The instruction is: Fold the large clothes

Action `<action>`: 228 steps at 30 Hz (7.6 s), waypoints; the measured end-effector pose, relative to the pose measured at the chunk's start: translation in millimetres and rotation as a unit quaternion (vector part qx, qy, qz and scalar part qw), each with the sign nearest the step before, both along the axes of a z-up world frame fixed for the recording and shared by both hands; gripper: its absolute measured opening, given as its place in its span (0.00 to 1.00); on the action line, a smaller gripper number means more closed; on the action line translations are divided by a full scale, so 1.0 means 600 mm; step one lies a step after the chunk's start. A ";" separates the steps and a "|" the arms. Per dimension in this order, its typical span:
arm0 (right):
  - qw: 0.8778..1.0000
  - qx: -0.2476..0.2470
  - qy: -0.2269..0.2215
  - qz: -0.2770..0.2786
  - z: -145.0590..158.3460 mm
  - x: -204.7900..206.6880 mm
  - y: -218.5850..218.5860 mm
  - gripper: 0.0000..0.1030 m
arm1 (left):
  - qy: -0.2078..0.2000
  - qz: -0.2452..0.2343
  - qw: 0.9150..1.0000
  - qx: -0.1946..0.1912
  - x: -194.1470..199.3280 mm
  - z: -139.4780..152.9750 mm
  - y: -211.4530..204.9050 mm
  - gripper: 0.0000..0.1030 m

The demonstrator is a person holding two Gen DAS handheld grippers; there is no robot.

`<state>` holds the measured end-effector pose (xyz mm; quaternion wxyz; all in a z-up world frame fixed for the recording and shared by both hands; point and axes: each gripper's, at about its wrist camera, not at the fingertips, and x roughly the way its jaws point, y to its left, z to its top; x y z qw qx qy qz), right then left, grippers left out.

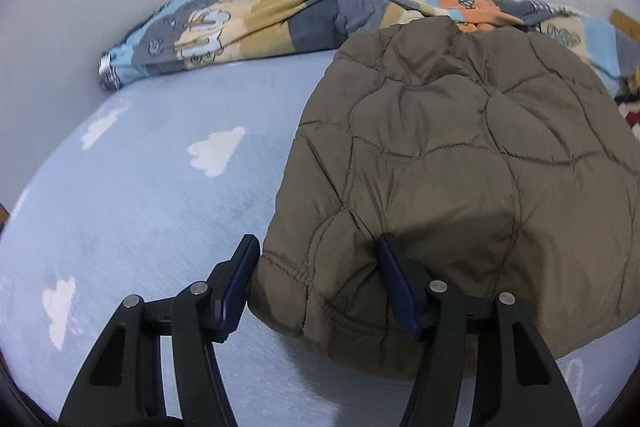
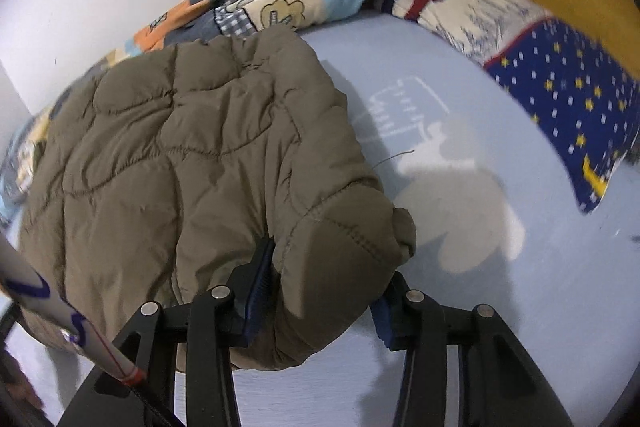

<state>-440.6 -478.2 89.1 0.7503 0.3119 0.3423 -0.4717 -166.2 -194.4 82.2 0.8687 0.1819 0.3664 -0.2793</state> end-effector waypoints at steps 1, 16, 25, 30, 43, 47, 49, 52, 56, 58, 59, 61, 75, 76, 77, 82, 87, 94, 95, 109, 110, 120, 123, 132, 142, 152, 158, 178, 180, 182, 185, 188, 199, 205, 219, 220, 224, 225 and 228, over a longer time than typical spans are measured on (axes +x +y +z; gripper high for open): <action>1.000 -0.009 0.011 0.003 0.001 0.004 0.003 0.46 | -0.011 -0.003 1.000 0.006 -0.004 0.000 -0.003 0.59; 0.998 -0.036 0.051 0.014 0.005 0.030 0.012 0.46 | -0.034 -0.006 0.999 0.018 -0.017 0.000 -0.008 0.58; 0.998 -0.036 0.051 0.014 0.004 0.031 0.011 0.46 | -0.034 -0.005 0.999 0.018 -0.018 -0.001 -0.009 0.58; 0.998 -0.035 0.052 0.015 0.003 0.030 0.010 0.46 | -0.032 -0.005 0.999 0.018 -0.019 -0.001 -0.010 0.58; 1.000 0.011 0.004 -0.004 0.000 0.009 -0.005 0.48 | 0.168 0.077 0.978 -0.098 0.052 -0.015 0.050 0.76; 0.997 0.052 -0.049 -0.024 -0.005 -0.016 -0.018 0.54 | 0.251 0.109 0.949 -0.156 0.072 -0.041 0.078 0.77; 0.989 0.091 -0.105 -0.051 -0.016 -0.041 -0.030 0.64 | 0.296 0.124 0.928 -0.190 0.080 -0.059 0.091 0.78; 0.966 0.144 -0.191 -0.093 -0.042 -0.084 -0.047 0.71 | 0.330 0.131 0.908 -0.223 0.084 -0.082 0.098 0.81; 0.948 0.168 -0.252 -0.094 -0.073 -0.095 -0.052 0.59 | 0.303 0.092 0.921 -0.227 0.075 -0.073 0.080 0.60; 0.958 0.147 -0.232 -0.080 -0.063 -0.084 -0.047 0.46 | 0.261 0.071 0.941 -0.202 0.061 -0.052 0.066 0.48; 0.969 0.125 -0.205 -0.065 -0.047 -0.070 -0.041 0.41 | 0.245 0.065 0.948 -0.195 0.056 -0.045 0.062 0.43; 0.986 0.076 -0.141 -0.037 -0.020 -0.041 -0.029 0.38 | 0.213 0.055 0.958 -0.182 0.046 -0.028 0.055 0.39; 0.999 -0.032 -0.031 0.030 0.074 -0.022 0.041 0.32 | 0.145 0.013 0.976 -0.165 0.008 0.061 0.094 0.35; 0.999 -0.031 -0.032 0.031 0.079 -0.024 0.045 0.32 | 0.147 0.013 0.975 -0.167 0.005 0.066 0.099 0.35; 0.998 -0.030 -0.035 0.033 0.084 -0.028 0.049 0.32 | 0.149 0.014 0.974 -0.170 0.000 0.072 0.108 0.35; 0.998 -0.022 -0.044 0.038 0.110 -0.059 0.089 0.32 | 0.156 0.022 0.972 -0.172 -0.037 0.093 0.160 0.35; 0.998 -0.004 -0.056 0.035 0.115 -0.104 0.136 0.32 | 0.168 0.039 0.970 -0.169 -0.075 0.075 0.211 0.37; 0.989 0.109 -0.100 0.002 0.042 -0.158 0.128 0.42 | 0.265 0.126 0.938 -0.184 -0.065 0.014 0.265 0.51; 0.985 0.135 -0.107 -0.007 0.031 -0.166 0.123 0.45 | 0.274 0.133 0.933 -0.192 -0.067 0.014 0.273 0.52; 0.990 -0.013 -0.135 -0.025 0.142 -0.233 0.189 0.64 | 0.087 0.033 0.977 -0.194 -0.162 0.148 0.222 0.54; 0.991 -0.034 -0.125 0.012 0.150 -0.196 0.204 0.64 | 0.076 -0.004 0.981 -0.181 -0.182 0.153 0.196 0.54; 0.984 -0.068 -0.051 0.155 0.094 0.019 0.237 0.63 | 0.042 -0.124 0.989 -0.074 -0.249 0.076 0.014 0.54; 0.985 -0.049 -0.021 0.161 0.058 0.041 0.225 0.63 | 0.069 -0.113 0.989 -0.064 -0.246 0.058 0.009 0.55; 0.986 0.007 0.019 0.165 -0.004 0.064 0.201 0.65 | 0.049 -0.111 0.991 -0.050 -0.258 0.040 0.008 0.57; 0.993 -0.047 -0.009 0.107 0.091 -0.009 0.208 0.65 | -0.033 -0.111 0.992 -0.056 -0.292 0.085 0.035 0.56; 0.999 0.043 -0.020 0.022 0.048 -0.065 0.138 0.65 | -0.034 -0.103 0.993 -0.053 -0.281 0.082 0.034 0.56; 0.998 0.041 0.011 0.039 0.032 -0.042 0.148 0.67 | -0.035 -0.100 0.993 -0.054 -0.275 0.080 0.036 0.56; 0.996 -0.054 0.023 0.073 0.084 -0.008 0.209 0.70 | -0.054 -0.101 0.991 -0.063 -0.279 0.094 0.043 0.56; 0.994 -0.068 0.021 0.081 0.097 -0.003 0.220 0.70 | -0.059 -0.100 0.991 -0.068 -0.282 0.103 0.045 0.56; 0.992 -0.088 0.019 0.086 0.117 0.000 0.235 0.70 | -0.067 -0.103 0.989 -0.078 -0.288 0.117 0.053 0.56; 0.988 -0.117 0.006 0.097 0.155 -0.005 0.269 0.70 | -0.075 -0.109 0.987 -0.095 -0.300 0.149 0.077 0.56; 0.983 -0.153 -0.002 0.098 0.198 -0.026 0.315 0.70 | -0.091 -0.108 0.983 -0.120 -0.321 0.195 0.127 0.56; 0.957 -0.242 -0.077 0.139 0.344 -0.172 0.590 0.78 | -0.139 -0.116 0.964 -0.193 -0.451 0.365 0.378 0.77; 0.941 -0.290 -0.118 0.126 0.433 -0.237 0.690 0.89 | -0.132 -0.106 0.962 -0.216 -0.487 0.423 0.464 0.85; 0.950 -0.267 -0.102 0.125 0.406 -0.222 0.764 0.94 | -0.148 -0.049 0.971 -0.179 -0.517 0.396 0.524 0.90; 0.948 -0.272 -0.104 0.127 0.411 -0.218 0.765 0.96 | -0.147 -0.045 0.972 -0.178 -0.513 0.396 0.528 0.90; 0.948 -0.268 -0.114 0.129 0.404 -0.203 0.757 0.98 | -0.139 -0.052 0.977 -0.150 -0.500 0.380 0.525 0.90; 0.949 -0.262 -0.114 0.130 0.396 -0.197 0.754 0.98 | -0.144 -0.056 0.979 -0.133 -0.499 0.375 0.522 0.90; 0.958 -0.227 -0.107 0.139 0.373 -0.175 0.733 0.98 | -0.157 -0.047 0.982 -0.093 -0.486 0.355 0.504 0.90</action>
